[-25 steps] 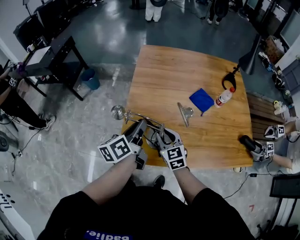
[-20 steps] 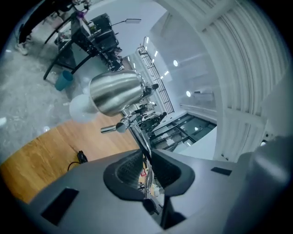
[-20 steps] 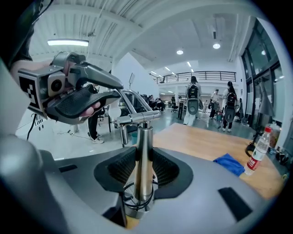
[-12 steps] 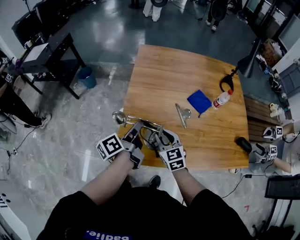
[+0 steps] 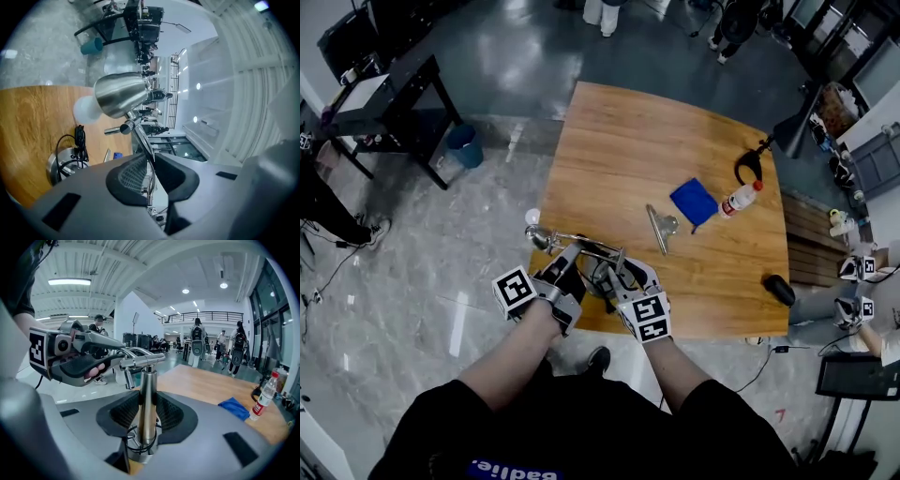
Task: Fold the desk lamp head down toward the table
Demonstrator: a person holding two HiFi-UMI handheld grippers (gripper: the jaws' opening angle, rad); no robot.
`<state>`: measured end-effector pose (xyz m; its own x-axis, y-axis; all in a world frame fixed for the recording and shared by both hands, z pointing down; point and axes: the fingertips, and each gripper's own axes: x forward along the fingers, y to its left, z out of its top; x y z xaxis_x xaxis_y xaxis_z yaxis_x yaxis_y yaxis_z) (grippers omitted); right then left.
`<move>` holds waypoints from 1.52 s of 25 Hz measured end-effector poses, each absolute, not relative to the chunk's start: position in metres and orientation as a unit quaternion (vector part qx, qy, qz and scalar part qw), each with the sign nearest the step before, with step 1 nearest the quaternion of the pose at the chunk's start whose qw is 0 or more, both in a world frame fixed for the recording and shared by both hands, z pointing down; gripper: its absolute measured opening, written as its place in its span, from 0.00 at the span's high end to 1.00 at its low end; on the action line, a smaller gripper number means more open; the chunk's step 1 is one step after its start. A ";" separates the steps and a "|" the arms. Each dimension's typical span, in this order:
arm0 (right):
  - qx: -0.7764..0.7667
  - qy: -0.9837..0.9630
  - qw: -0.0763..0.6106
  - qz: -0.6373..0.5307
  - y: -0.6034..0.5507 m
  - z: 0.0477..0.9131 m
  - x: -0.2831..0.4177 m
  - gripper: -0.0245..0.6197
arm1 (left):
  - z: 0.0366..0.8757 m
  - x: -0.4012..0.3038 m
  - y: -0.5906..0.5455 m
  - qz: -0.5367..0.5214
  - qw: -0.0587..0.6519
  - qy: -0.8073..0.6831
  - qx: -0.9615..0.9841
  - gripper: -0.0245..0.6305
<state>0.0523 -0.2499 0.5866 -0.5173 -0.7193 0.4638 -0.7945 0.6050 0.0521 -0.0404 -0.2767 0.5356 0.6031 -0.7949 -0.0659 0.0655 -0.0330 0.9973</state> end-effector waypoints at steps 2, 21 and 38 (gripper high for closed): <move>0.436 -0.867 0.227 0.084 -0.250 0.587 0.052 0.78 | 0.539 -0.041 -0.277 -0.357 0.638 -0.272 0.626 0.87; 0.432 -0.865 0.243 0.082 -0.247 0.587 0.055 0.78 | 0.563 -0.033 -0.274 -0.447 0.655 -0.179 0.583 0.87; 0.434 -0.862 0.251 0.082 -0.248 0.590 0.057 0.78 | 0.575 -0.030 -0.275 -0.484 0.652 -0.148 0.565 0.87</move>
